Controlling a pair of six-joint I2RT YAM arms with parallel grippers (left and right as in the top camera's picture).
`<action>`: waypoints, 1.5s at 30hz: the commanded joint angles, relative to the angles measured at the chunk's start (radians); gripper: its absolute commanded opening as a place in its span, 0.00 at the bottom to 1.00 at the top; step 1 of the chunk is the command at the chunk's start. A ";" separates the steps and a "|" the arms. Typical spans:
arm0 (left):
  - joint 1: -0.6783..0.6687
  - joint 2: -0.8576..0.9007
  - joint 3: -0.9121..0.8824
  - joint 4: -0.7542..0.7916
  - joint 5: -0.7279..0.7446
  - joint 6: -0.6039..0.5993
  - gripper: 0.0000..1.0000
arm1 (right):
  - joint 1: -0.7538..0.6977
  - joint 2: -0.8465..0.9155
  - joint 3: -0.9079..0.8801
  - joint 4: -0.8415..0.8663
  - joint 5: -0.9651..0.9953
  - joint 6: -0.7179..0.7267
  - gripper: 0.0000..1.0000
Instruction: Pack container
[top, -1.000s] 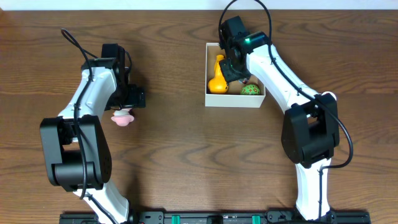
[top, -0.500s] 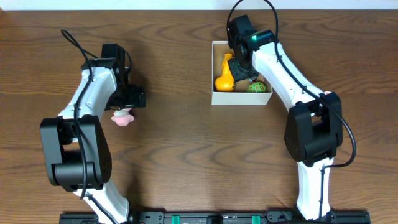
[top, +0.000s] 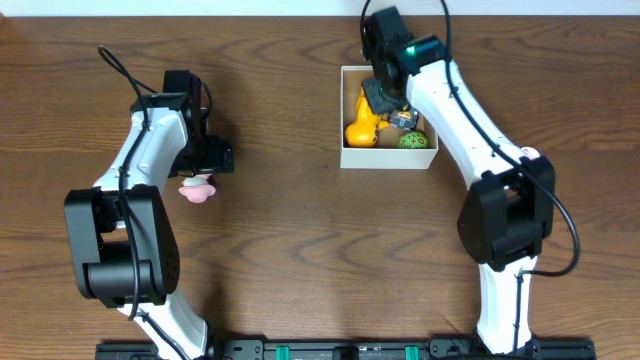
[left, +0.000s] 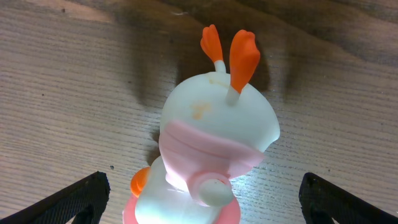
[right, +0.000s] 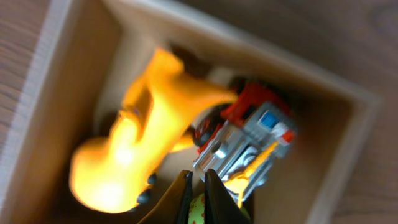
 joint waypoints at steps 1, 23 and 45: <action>0.003 0.007 -0.004 -0.003 -0.005 0.014 0.98 | 0.002 -0.060 0.065 -0.003 -0.063 -0.011 0.12; 0.003 0.007 -0.004 -0.003 -0.005 0.014 0.98 | -0.069 -0.027 0.024 0.034 0.009 -0.010 0.01; 0.003 0.007 -0.004 -0.003 -0.005 0.014 0.98 | -0.426 -0.027 -0.068 -0.205 0.026 0.252 0.45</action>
